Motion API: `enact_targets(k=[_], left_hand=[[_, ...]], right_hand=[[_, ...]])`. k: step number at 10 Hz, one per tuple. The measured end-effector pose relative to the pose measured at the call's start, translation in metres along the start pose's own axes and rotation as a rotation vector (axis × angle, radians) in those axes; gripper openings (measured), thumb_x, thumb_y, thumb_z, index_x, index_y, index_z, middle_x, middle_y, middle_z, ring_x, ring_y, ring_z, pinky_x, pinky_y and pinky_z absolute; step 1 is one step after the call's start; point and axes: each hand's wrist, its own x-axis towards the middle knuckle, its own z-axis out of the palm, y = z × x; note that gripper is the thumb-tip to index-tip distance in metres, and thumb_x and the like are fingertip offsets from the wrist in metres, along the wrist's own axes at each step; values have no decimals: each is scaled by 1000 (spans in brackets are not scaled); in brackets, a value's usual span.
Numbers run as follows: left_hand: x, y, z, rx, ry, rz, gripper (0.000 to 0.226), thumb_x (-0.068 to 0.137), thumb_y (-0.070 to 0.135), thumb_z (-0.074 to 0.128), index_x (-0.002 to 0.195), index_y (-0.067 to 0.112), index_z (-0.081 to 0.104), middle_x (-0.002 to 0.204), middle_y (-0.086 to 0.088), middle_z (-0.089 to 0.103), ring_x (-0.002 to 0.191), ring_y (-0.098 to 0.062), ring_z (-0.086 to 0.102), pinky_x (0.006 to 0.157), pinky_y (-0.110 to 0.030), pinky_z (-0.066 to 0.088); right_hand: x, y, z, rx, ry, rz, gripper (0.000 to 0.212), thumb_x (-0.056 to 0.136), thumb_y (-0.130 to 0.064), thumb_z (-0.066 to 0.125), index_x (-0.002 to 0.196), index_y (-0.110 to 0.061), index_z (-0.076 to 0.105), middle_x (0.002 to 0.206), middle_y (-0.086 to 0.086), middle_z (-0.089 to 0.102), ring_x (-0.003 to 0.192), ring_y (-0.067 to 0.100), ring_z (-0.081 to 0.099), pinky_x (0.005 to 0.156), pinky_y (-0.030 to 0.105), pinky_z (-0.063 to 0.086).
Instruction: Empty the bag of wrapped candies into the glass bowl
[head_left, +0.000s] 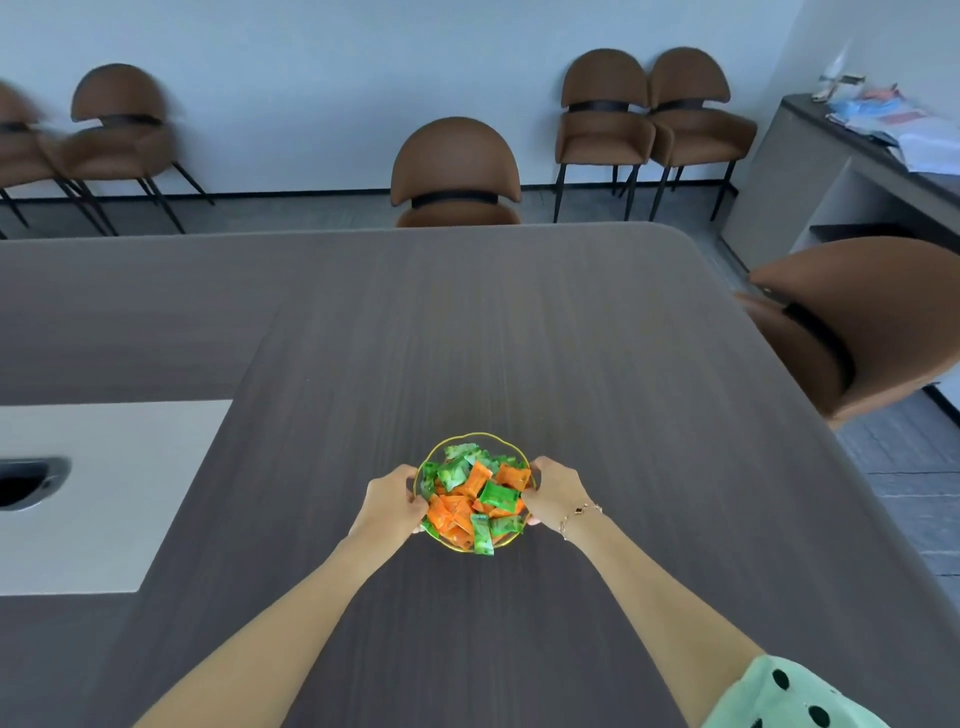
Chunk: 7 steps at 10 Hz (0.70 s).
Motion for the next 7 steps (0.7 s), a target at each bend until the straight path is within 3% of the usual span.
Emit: enact_targets(k=[1,5,7], left_hand=[[30,-7,7,21,-17,-10,27,89,-1,49,115,6,55,77,-7,64,70,-21,67,60,-26,58],[63,-18,19,62,-17,1,31,88,3,49,118,8,54,77,-5,64,78,-25,68,69,-32,55],[63,-13,18,188,-22,6,26,89,7,45,115,5,51,89,-11,64,78,-25,65,70,-40,56]], right_hand=[[32,-1,6,-2,1,4,21,90,-8,46,109,-6,55,108,18,65,86,34,71,74,47,61],[66,13,21,-7,24,-7,27,91,-6,43,113,-5,59,110,16,65,85,33,72,71,36,60],[70,14,22,-28,30,10,29,92,-6,44,120,-9,52,116,17,64,90,33,70,77,41,61]])
